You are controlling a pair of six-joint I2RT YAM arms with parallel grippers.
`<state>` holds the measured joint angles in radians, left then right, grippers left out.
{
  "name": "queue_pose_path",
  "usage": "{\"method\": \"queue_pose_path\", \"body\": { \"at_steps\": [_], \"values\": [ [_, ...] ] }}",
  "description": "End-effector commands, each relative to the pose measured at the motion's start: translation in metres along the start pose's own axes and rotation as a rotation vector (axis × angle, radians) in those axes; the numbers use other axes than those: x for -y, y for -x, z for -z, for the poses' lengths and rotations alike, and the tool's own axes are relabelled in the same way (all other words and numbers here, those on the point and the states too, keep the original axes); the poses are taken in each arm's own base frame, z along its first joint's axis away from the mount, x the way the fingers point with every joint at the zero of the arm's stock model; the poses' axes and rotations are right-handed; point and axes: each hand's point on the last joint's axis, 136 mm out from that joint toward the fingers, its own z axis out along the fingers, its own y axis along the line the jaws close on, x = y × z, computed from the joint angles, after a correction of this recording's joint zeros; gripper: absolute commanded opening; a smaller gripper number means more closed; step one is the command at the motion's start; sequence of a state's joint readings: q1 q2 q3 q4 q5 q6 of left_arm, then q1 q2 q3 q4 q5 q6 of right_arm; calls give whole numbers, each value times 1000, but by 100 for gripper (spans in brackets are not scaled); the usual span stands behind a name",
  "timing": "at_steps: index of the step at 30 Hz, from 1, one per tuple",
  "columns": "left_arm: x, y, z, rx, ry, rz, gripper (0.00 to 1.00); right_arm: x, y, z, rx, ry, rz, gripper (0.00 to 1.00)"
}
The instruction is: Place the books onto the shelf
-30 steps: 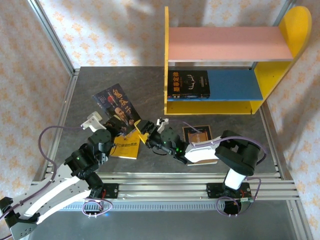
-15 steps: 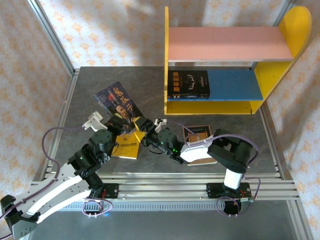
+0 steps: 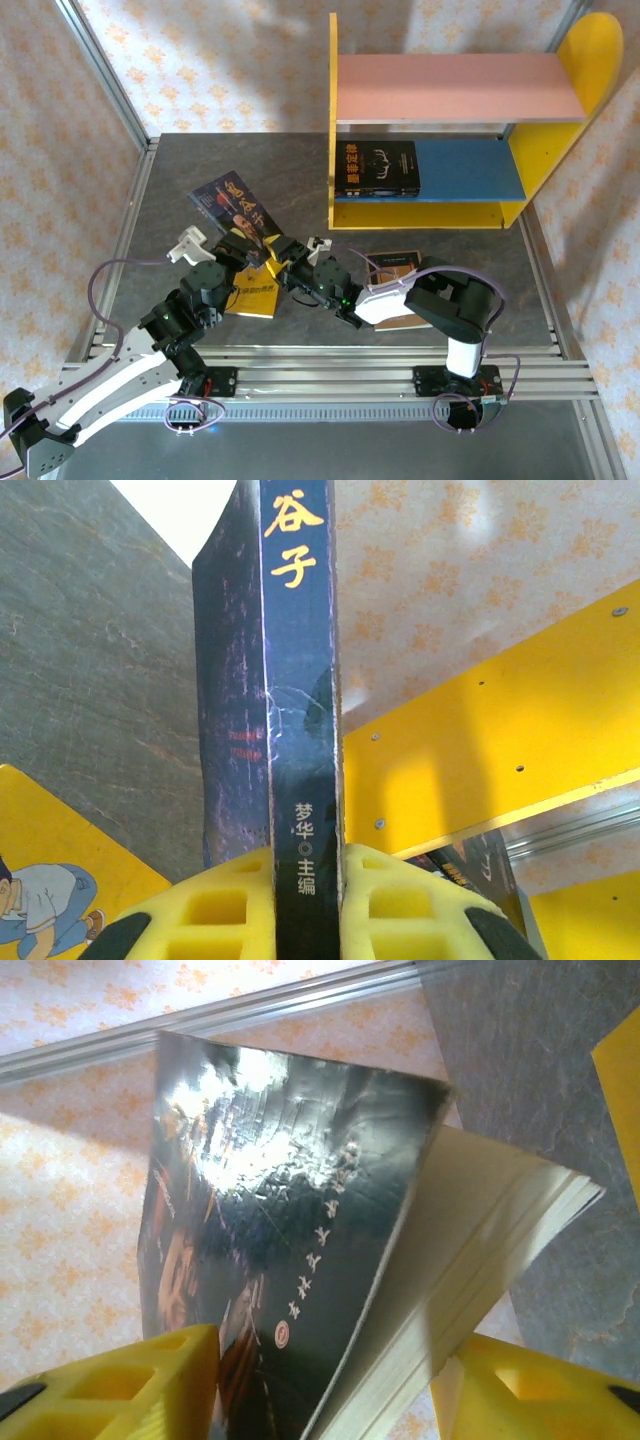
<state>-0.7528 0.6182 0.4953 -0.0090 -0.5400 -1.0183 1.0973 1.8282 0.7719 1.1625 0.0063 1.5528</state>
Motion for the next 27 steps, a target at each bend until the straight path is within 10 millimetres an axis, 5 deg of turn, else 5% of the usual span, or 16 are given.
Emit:
{"method": "queue_pose_path", "body": {
  "at_steps": [1, 8, 18, 27],
  "values": [
    [13, 19, 5, 67, -48, 99, 0, -8, 2, -2, 27, 40, 1, 49],
    [11, 16, 5, 53, -44, 105, 0, -6, 6, 0, 50, 29, 33, 26],
    [3, 11, 6, 22, 0, 71, 56, -13, 16, 16, 97, -26, 189, 14],
    [-18, 12, -5, -76, 146, -113, 69, -6, 37, 54, 50, -188, 407, 12]
  ]
}}
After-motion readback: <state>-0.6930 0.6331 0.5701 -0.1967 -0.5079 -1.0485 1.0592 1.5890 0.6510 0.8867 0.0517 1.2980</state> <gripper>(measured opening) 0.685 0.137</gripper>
